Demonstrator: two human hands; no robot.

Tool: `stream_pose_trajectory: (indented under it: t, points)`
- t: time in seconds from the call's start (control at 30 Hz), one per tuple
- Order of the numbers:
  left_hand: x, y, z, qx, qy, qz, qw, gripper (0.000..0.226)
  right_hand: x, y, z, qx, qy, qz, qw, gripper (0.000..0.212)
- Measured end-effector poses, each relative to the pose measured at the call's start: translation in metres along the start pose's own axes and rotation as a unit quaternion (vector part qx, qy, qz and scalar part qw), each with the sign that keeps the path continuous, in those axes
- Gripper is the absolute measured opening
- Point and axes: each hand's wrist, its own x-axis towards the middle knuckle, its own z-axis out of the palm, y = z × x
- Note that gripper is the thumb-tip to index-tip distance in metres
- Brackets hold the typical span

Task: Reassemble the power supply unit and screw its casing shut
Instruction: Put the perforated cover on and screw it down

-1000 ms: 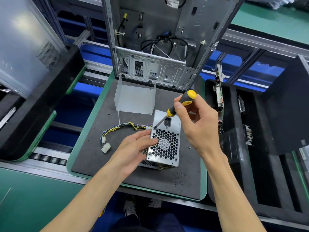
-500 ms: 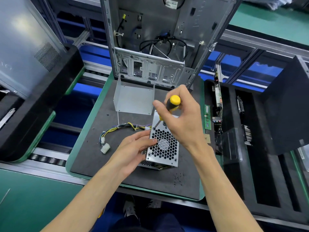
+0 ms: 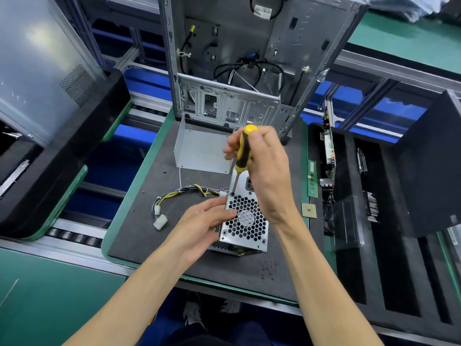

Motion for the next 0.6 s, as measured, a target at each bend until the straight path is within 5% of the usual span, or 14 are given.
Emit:
stream_pose_trajectory:
  t: [0.13, 0.23, 0.47, 0.6]
  points:
    - [-0.001, 0.000, 0.001, 0.001, 0.001, 0.001, 1.000, 0.035, 0.001, -0.006, 0.006, -0.002, -0.011, -0.021, 1.000, 0.019]
    - [-0.001, 0.001, 0.000, 0.005, -0.002, 0.001, 1.000, 0.034, 0.000, -0.007, 0.008, -0.001, -0.009, -0.003, 1.000, 0.035]
    - [-0.001, 0.000, -0.002, 0.000, -0.006, -0.001, 1.000, 0.029, 0.002, -0.011, 0.012, -0.007, 0.009, -0.023, 1.000, 0.006]
    - [-0.001, 0.001, -0.005, -0.011, 0.000, 0.001, 1.000, 0.033, 0.001, -0.007, 0.012, -0.016, 0.007, -0.006, 1.000, 0.035]
